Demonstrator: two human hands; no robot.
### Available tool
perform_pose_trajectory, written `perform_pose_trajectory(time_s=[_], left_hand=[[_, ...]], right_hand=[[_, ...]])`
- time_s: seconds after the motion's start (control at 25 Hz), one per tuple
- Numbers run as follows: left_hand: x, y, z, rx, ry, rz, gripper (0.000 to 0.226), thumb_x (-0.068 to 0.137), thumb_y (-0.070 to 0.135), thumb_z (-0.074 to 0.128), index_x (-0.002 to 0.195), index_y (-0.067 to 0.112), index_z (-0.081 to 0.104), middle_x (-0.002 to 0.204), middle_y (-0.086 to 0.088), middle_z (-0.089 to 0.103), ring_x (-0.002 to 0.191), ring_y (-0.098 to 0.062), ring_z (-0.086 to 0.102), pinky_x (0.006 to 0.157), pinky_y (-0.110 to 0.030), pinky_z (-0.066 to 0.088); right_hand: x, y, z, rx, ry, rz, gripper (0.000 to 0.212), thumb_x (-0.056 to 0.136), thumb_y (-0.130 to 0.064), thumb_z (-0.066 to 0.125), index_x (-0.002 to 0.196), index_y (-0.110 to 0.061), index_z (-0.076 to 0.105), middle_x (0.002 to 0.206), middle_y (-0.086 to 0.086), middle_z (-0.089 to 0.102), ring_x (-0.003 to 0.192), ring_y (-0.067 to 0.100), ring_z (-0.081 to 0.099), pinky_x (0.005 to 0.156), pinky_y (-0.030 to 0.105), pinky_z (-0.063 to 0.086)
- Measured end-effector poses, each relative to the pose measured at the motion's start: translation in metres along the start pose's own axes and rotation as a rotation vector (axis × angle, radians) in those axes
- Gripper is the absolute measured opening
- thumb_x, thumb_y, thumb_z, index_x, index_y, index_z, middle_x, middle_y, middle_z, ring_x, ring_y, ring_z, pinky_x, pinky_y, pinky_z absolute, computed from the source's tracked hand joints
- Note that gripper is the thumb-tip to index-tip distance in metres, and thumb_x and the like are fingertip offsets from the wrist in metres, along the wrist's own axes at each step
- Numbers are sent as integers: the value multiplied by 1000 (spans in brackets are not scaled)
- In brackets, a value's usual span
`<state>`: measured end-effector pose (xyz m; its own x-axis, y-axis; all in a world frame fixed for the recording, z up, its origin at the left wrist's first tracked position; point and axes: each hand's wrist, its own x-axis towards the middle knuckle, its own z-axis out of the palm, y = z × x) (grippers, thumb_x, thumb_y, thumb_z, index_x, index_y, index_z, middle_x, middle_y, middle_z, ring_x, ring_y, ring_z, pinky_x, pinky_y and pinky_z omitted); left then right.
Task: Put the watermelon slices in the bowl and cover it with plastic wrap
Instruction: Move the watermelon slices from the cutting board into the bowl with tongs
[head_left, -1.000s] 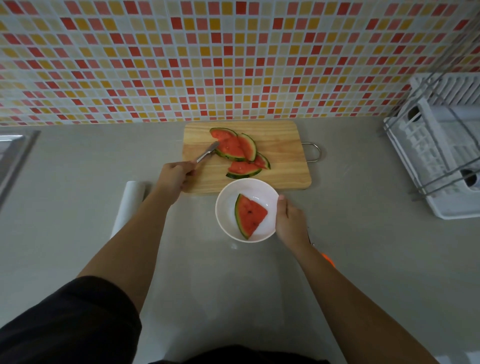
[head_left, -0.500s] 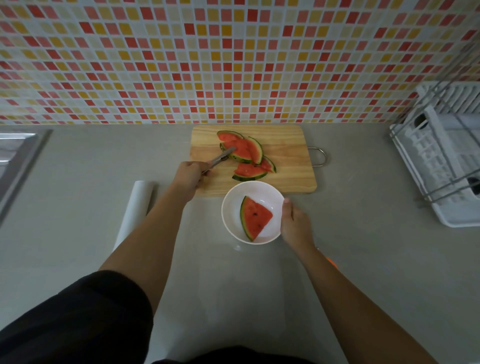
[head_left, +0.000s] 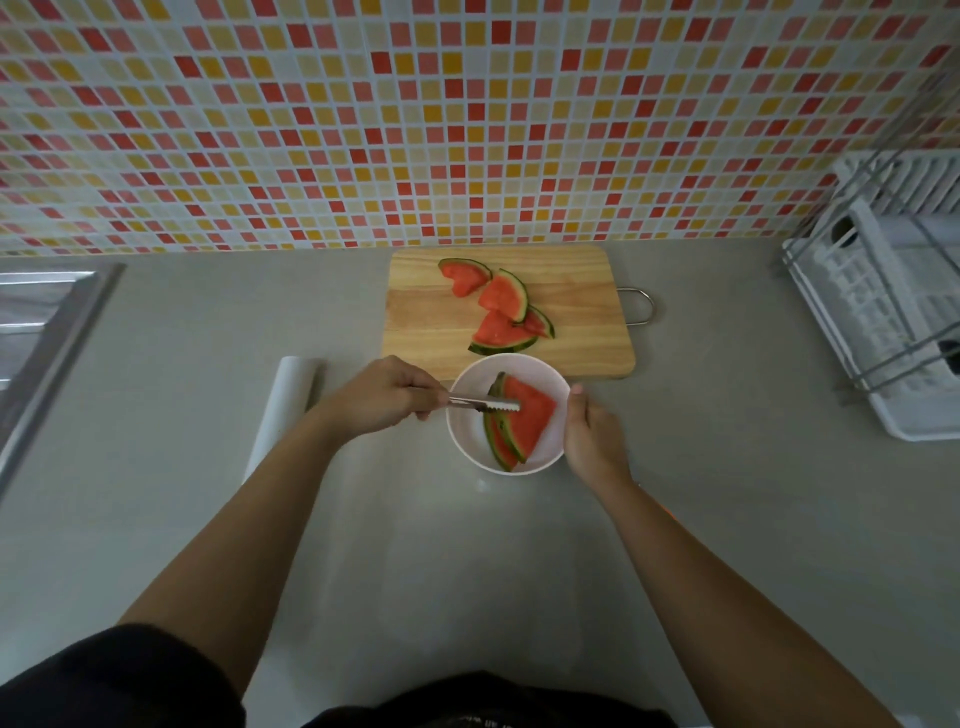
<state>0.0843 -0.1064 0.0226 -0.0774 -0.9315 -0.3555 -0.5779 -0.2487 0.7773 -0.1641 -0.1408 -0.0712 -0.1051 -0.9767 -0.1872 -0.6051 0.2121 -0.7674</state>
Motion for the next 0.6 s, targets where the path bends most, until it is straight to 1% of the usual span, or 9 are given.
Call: perform_pose_trajectory(time_s=[0.08, 0.16, 0.24, 0.28, 0.32, 0.4, 0.48, 0.56, 0.6], left_hand=[[8, 19, 9, 211, -45, 26, 16, 88, 25, 61, 89, 19, 76, 65, 12, 62, 65, -2, 55, 55, -13, 37], [10, 31, 15, 351, -89, 32, 23, 90, 27, 57, 99, 17, 75, 80, 6, 64, 80, -11, 56, 64, -20, 40], [5, 35, 7, 448, -72, 17, 29, 89, 34, 55, 99, 15, 75, 85, 2, 66, 84, -16, 57, 69, -27, 45], [1, 34, -3, 477, -42, 15, 30, 89, 37, 55, 96, 16, 75, 81, 5, 66, 81, -14, 58, 69, -28, 46], [-1, 31, -14, 483, -4, 9, 30, 88, 39, 55, 92, 18, 75, 76, 9, 66, 77, -10, 58, 66, -24, 45], [0, 23, -35, 405, 119, -40, 27, 88, 41, 55, 84, 23, 74, 71, 12, 65, 72, -6, 57, 62, -19, 40], [12, 12, -45, 173, 271, -129, 26, 88, 41, 57, 78, 22, 71, 71, 7, 66, 66, -9, 55, 58, -20, 39], [33, 1, -42, -99, 352, -243, 27, 87, 38, 61, 75, 15, 70, 71, -1, 65, 60, -15, 50, 54, -23, 39], [44, -4, -39, -157, 358, -279, 27, 86, 35, 62, 77, 12, 71, 70, -3, 65, 58, -16, 48, 53, -24, 39]], right_hand=[[1, 0, -1, -2, 2, -17, 57, 96, -45, 23, 88, -6, 64, 93, 22, 67, 89, 37, 60, 70, 32, 36], [1, -2, -1, 9, -17, -15, 58, 96, -45, 23, 88, -5, 64, 94, 22, 67, 89, 37, 60, 72, 34, 39], [0, -2, -1, 20, -25, -9, 56, 96, -45, 23, 85, -7, 64, 91, 19, 66, 86, 34, 59, 73, 34, 40], [0, -2, -1, 19, -24, -10, 54, 95, -45, 23, 81, -10, 62, 87, 17, 65, 82, 32, 57, 72, 34, 39], [-1, -2, -1, 13, -23, -14, 52, 95, -45, 23, 76, -14, 59, 82, 13, 63, 79, 29, 55, 72, 34, 38], [-2, -2, -2, 1, -25, -27, 48, 95, -45, 22, 70, -19, 54, 69, 2, 56, 74, 26, 52, 70, 33, 37], [-1, -2, -2, -3, -23, -42, 49, 94, -46, 21, 67, -19, 52, 62, -7, 50, 71, 25, 52, 68, 33, 37], [0, -2, -1, 0, -17, -51, 51, 94, -48, 21, 66, -18, 52, 60, -7, 51, 70, 27, 53, 67, 34, 39], [0, -2, -1, 2, -16, -55, 52, 94, -48, 21, 66, -18, 52, 62, -3, 54, 71, 28, 55, 68, 35, 42]])
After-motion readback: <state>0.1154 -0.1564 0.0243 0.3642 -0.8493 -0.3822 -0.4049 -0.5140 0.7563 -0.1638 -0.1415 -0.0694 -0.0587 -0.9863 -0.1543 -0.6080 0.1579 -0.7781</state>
